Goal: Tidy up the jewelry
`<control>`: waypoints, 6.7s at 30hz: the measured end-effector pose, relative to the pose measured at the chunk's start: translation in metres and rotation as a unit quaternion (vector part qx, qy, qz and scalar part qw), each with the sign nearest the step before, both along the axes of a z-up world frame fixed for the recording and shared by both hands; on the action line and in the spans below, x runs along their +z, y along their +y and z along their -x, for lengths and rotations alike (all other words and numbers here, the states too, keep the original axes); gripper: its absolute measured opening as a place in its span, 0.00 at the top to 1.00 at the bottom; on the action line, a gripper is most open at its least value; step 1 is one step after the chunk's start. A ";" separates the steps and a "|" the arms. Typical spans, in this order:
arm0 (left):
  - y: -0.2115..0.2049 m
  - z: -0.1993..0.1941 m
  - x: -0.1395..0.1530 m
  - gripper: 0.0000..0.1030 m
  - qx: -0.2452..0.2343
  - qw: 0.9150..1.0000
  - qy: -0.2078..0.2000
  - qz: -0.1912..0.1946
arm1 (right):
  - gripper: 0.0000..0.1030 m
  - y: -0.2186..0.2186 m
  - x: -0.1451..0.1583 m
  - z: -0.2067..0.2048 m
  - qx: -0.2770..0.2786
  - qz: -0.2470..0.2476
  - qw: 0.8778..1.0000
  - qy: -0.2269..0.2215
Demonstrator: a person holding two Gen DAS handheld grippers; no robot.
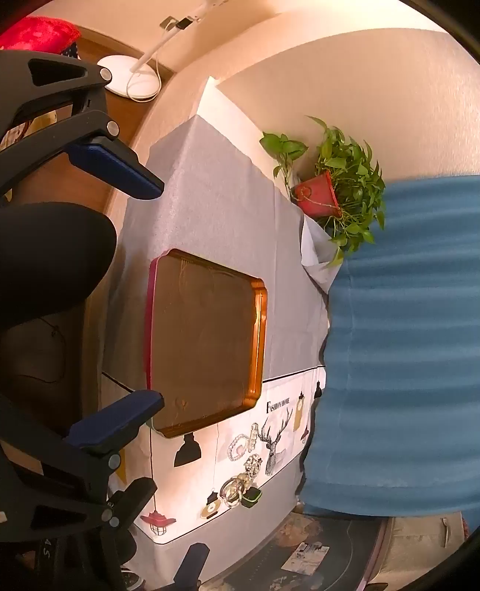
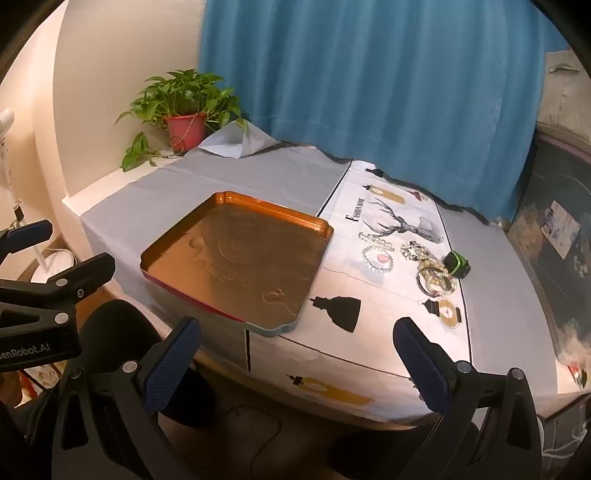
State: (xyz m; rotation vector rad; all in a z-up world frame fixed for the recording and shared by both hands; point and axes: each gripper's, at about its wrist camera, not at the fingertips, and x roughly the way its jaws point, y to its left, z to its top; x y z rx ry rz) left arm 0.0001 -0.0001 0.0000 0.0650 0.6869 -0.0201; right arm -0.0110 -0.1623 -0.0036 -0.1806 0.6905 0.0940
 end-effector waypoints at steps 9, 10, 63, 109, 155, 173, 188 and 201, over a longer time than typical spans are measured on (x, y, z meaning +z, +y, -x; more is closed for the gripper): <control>0.001 0.000 0.000 0.00 0.002 1.000 -0.001 -0.005 | 0.00 0.003 -0.001 0.003 0.002 0.006 1.000 0.001; -0.001 0.000 0.000 0.00 0.000 1.000 0.002 -0.005 | 0.00 0.002 -0.001 0.003 0.001 0.006 1.000 0.001; -0.007 0.006 0.000 0.00 0.000 1.000 0.003 -0.012 | 0.00 0.007 -0.009 0.005 0.005 0.007 1.000 0.005; -0.022 -0.008 -0.018 0.00 -0.024 0.999 0.034 -0.030 | 0.00 -0.025 -0.023 -0.001 -0.025 -0.018 0.999 0.025; -0.281 -0.266 -0.124 0.00 -0.170 0.971 0.157 -0.057 | 0.00 -0.306 -0.106 -0.175 -0.252 -0.044 0.965 0.057; -0.284 -0.274 -0.121 0.62 -0.227 0.958 0.176 -0.024 | 0.66 -0.284 -0.115 -0.179 -0.186 -0.038 0.980 0.068; -0.252 -0.245 -0.069 1.00 -0.250 0.954 0.156 0.049 | 0.93 -0.287 -0.072 -0.141 -0.200 -0.057 0.977 0.035; -0.267 -0.280 -0.116 0.73 -0.258 0.944 0.204 -0.013 | 0.92 -0.313 -0.095 -0.140 -0.233 -0.082 0.968 0.055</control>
